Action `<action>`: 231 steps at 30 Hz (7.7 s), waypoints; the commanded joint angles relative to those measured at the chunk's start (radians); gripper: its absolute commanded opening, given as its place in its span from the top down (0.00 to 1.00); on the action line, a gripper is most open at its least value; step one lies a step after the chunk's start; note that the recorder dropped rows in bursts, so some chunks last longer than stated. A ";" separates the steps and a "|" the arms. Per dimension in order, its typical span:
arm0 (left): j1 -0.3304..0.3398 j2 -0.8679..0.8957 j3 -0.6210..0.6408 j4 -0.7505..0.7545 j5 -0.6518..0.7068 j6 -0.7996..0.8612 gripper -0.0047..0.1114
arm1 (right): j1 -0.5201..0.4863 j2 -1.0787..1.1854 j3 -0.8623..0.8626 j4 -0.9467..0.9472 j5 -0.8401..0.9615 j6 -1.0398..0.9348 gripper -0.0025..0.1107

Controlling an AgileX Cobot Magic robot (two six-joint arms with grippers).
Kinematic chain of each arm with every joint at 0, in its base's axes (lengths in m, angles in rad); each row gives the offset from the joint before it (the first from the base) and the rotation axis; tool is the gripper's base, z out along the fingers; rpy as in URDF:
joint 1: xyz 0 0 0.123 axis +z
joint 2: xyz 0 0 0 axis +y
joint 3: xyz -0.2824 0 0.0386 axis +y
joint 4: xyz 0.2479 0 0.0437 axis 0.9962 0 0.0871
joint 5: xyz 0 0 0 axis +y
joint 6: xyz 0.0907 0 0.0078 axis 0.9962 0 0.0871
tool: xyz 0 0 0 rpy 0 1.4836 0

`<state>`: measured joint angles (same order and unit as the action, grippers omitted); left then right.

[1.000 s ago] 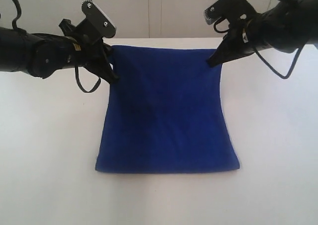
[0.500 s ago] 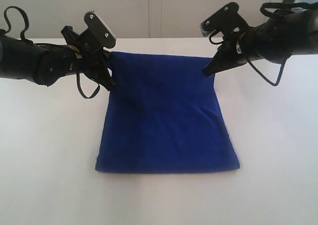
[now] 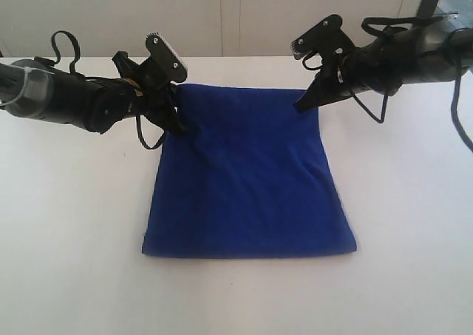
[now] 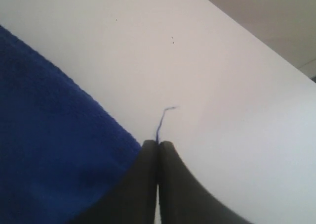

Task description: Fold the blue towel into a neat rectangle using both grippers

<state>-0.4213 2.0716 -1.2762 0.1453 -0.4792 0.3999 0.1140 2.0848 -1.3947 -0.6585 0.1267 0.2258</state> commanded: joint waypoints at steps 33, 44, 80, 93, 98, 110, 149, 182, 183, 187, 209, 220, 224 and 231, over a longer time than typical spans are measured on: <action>0.015 -0.157 -0.003 -0.114 0.362 -0.027 0.55 | -0.006 -0.107 -0.016 0.053 0.255 0.112 0.67; 0.010 -0.315 -0.003 -0.234 0.737 -0.277 0.96 | -0.006 -0.227 -0.011 0.618 0.500 -0.307 0.98; -0.068 -0.092 -0.003 -0.295 0.723 -0.156 0.62 | -0.006 -0.169 -0.010 0.860 0.550 -0.481 0.98; -0.068 -0.092 -0.003 -0.264 0.723 -0.156 0.96 | -0.006 -0.169 -0.010 0.860 0.550 -0.483 0.98; -0.068 -0.128 -0.003 -0.260 0.713 -0.156 0.96 | -0.006 -0.169 -0.010 0.860 0.564 -0.485 0.98; -0.068 -0.111 -0.003 -0.240 0.712 -0.156 0.66 | -0.006 -0.169 -0.010 0.860 0.568 -0.485 0.98; -0.068 -0.095 -0.003 -0.240 0.720 -0.161 0.96 | -0.006 -0.169 -0.010 0.860 0.584 -0.485 0.98; -0.068 -0.111 -0.003 -0.207 0.813 -0.158 0.89 | -0.006 -0.167 -0.015 0.980 0.593 -0.564 0.98; -0.068 -0.111 -0.003 -0.207 0.816 -0.158 0.86 | -0.006 -0.164 -0.017 1.001 0.589 -0.569 0.98; -0.068 -0.111 -0.003 -0.207 0.816 -0.158 0.69 | -0.004 -0.128 -0.052 1.065 0.587 -0.601 0.98; -0.068 -0.111 -0.003 -0.115 0.948 -0.160 0.83 | 0.015 0.101 -0.119 1.084 0.494 -0.644 0.98; -0.068 -0.109 -0.003 -0.070 1.005 -0.160 0.73 | 0.015 0.103 -0.119 1.084 0.496 -0.642 0.98; -0.068 -0.109 -0.003 -0.044 1.003 -0.160 0.58 | 0.015 0.103 -0.119 1.084 0.496 -0.642 0.98; -0.068 -0.125 -0.007 -0.002 1.003 -0.160 0.41 | 0.015 0.090 -0.119 1.084 0.496 -0.642 0.98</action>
<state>-0.4865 1.9630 -1.2853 0.1201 0.4815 0.2447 0.1323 2.1869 -1.5057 0.4315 0.6205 -0.4086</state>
